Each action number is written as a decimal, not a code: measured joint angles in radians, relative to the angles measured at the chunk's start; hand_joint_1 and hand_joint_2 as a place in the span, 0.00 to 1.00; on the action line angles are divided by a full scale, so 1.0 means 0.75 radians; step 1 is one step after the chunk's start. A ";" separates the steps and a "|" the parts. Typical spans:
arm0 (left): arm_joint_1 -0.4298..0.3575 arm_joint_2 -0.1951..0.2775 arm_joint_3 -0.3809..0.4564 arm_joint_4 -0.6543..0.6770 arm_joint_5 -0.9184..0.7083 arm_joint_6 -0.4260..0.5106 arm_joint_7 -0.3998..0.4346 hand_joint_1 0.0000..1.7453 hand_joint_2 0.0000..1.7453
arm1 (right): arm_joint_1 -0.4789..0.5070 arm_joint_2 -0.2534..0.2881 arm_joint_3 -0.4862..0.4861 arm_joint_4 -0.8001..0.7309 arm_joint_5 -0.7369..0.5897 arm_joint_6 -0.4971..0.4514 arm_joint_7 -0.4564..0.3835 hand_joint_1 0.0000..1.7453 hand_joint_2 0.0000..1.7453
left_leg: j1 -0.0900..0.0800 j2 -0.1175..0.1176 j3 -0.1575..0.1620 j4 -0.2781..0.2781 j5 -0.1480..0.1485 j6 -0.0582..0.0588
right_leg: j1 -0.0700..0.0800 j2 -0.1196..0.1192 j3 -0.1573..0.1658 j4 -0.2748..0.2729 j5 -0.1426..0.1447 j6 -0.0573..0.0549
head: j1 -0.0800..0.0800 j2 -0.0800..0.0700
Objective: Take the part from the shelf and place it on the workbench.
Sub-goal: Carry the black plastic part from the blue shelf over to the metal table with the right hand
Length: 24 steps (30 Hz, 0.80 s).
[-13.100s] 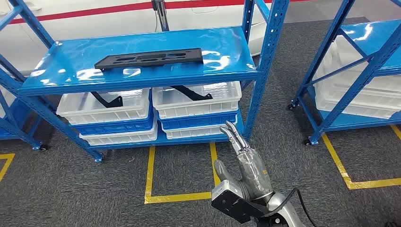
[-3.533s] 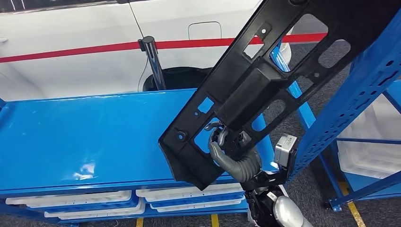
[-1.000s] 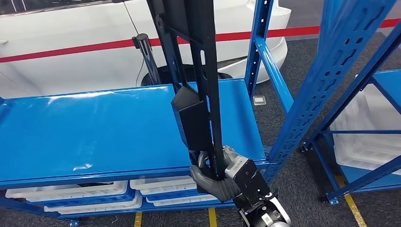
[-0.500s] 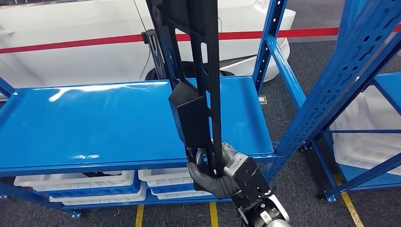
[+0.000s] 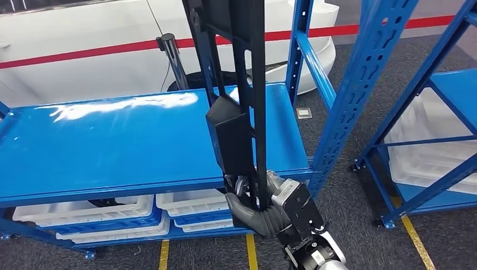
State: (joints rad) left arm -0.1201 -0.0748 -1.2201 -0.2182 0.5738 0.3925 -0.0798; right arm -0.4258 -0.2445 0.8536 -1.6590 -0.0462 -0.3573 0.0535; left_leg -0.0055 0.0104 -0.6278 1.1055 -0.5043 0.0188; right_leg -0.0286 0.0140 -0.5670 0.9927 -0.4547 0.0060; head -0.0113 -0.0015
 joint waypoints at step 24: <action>0.002 -0.001 0.004 0.000 0.020 0.010 -0.024 0.00 1.00 | -0.013 -0.011 0.008 0.000 -0.021 -0.006 -0.003 1.00 1.00 | -0.011 0.103 0.089 -0.194 0.126 0.040 | -0.005 -0.109 0.041 -0.001 -0.036 0.081 | 0.009 0.000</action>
State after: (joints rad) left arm -0.1188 -0.0758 -1.2172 -0.2179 0.5887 0.3997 -0.0977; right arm -0.4354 -0.2531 0.8596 -1.6588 -0.0620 -0.3619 0.0512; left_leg -0.0139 0.0880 -0.5607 0.9598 -0.4099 0.0485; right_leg -0.0322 -0.0678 -0.5360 0.9916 -0.4813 0.0667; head -0.0044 -0.0015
